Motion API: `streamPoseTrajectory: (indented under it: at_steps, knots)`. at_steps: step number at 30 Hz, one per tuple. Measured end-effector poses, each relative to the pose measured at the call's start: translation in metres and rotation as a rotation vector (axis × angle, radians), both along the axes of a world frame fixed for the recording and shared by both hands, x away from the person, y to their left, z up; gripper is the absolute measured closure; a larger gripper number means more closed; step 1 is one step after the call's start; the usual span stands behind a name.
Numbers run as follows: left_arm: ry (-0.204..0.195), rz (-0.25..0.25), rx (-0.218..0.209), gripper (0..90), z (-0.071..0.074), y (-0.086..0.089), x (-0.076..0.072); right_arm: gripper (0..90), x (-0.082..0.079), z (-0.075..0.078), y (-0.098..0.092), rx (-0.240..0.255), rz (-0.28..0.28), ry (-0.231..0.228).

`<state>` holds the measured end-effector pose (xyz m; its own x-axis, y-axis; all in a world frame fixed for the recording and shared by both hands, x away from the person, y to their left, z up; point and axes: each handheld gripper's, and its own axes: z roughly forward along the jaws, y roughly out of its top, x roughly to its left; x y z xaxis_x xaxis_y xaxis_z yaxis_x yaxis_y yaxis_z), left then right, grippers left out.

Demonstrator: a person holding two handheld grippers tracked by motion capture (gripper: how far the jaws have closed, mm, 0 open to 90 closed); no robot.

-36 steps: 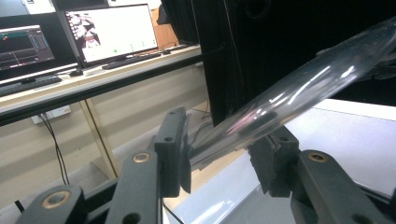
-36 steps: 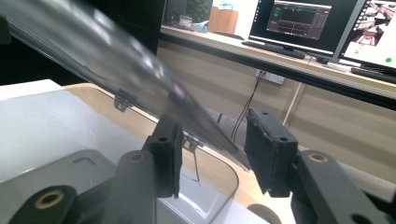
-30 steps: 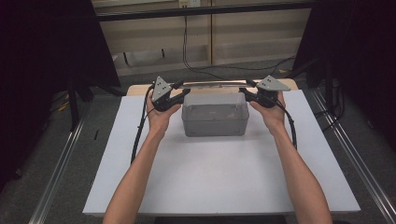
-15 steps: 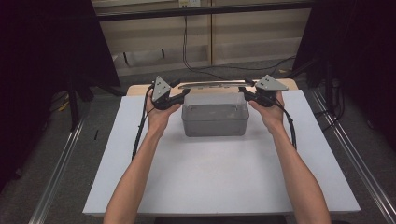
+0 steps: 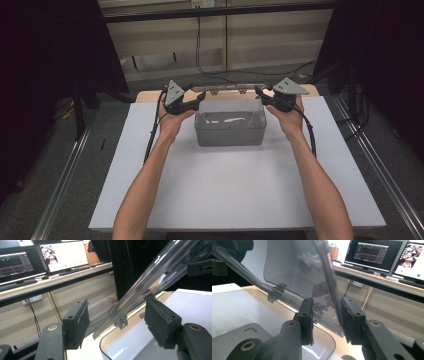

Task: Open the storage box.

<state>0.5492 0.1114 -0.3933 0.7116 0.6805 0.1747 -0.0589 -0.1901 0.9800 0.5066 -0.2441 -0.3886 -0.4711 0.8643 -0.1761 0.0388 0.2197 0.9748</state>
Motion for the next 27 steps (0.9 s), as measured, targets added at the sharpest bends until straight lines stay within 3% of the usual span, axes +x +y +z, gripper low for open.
streamPoseTrajectory:
  at_steps: [8,13,17,20,21,27]
  knots:
    - [0.005,0.009,0.016,37.3,-0.005,0.004,0.009,63.9,0.005,0.003,0.000,0.012,-0.004,-0.001]
    - [0.030,0.002,-0.024,38.8,-0.008,0.004,0.015,64.1,0.008,0.005,0.000,0.014,-0.007,0.001]
    - [0.034,0.000,-0.029,41.8,-0.009,0.002,0.018,64.2,0.009,0.005,0.000,0.020,-0.008,-0.005]
    - [0.026,0.006,0.001,43.9,-0.008,-0.002,0.020,64.1,0.010,0.005,-0.001,0.023,-0.005,-0.002]
    - [0.031,0.001,-0.017,43.9,-0.008,-0.003,0.020,64.2,0.011,0.005,-0.001,0.024,-0.005,-0.004]
    - [0.049,0.006,0.013,47.4,-0.006,-0.005,0.023,64.5,0.015,0.009,0.000,0.019,-0.014,0.000]
